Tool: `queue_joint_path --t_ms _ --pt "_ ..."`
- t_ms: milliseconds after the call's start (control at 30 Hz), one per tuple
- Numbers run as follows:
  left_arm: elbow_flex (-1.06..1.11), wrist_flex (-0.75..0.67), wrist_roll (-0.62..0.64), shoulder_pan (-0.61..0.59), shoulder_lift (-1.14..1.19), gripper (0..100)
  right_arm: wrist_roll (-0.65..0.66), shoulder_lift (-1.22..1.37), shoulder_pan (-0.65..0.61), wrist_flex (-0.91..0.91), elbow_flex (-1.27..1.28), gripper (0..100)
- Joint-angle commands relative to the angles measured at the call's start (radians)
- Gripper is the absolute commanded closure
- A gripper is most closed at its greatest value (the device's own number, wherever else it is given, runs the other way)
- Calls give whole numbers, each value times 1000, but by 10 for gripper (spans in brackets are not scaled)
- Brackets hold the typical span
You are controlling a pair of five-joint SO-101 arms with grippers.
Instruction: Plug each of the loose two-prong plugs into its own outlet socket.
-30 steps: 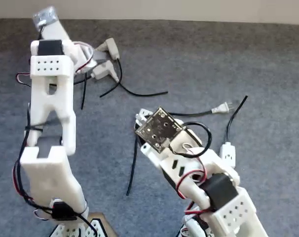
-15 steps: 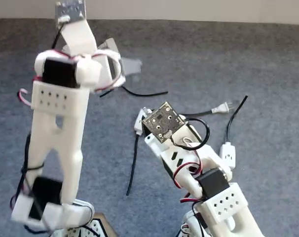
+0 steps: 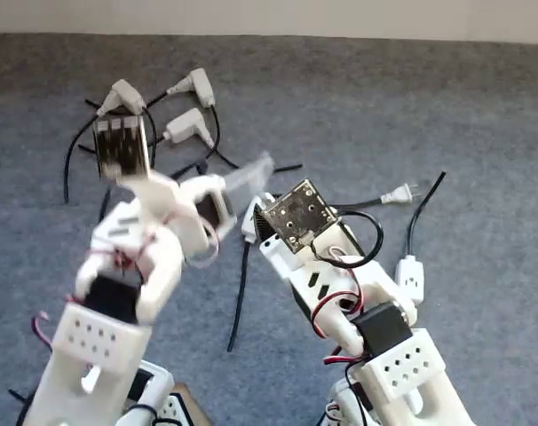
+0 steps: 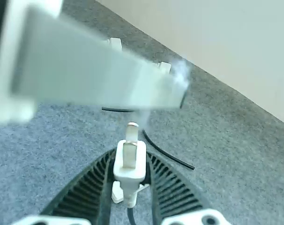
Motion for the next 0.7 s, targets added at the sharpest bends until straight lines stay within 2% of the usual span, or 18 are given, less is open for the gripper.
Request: queue_joint_path --t_ms 0,133,367,533,667 --pt "163 -100 -140 125 -182 638 -12 2 -15 -24 -4 991" --pt "222 -100 -203 188 -222 638 -12 2 -48 -21 -2 991" --pt "277 -107 -221 166 -151 638 -12 -4 -47 -16 -2 991" --pt "179 -86 -236 79 -128 638 -12 4 -47 -21 13 991" --pt "58 11 -204 64 -128 638 -11 4 -44 -87 74 991"
